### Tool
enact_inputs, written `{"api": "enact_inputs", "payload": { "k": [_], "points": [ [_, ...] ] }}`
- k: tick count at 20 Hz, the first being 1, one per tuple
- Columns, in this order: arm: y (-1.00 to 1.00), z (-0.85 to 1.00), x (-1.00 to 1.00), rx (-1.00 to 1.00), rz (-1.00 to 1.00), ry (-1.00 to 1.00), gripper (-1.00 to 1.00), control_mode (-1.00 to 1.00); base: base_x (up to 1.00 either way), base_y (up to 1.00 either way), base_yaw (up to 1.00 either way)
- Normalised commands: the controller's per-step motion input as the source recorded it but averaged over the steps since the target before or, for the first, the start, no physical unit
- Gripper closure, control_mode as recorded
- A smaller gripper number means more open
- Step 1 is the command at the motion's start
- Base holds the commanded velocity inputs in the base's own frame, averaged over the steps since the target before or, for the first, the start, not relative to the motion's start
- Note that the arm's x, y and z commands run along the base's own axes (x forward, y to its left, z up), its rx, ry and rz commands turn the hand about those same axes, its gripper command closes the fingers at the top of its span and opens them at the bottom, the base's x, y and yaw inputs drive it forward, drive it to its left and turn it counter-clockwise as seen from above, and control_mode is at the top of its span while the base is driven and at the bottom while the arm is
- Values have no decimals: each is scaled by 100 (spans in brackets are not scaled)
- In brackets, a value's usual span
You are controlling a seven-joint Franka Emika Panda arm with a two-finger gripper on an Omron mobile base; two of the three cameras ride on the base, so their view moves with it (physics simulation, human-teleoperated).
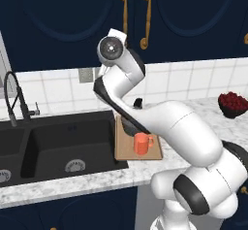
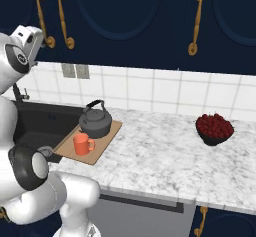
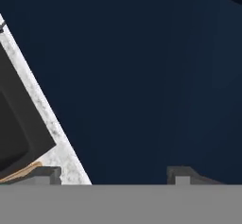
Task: Pick the kettle from the counter and place it on the tray. Then pick the mug from the cabinet and place it on the tray. Then close the cabinet doors.
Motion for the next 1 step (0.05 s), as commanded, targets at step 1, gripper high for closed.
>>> {"api": "enact_inputs", "payload": {
  "k": [1],
  "points": [
    [0, 0, 0, 0, 0, 0, -100, -100, 0, 0, 0]
  ]
}}
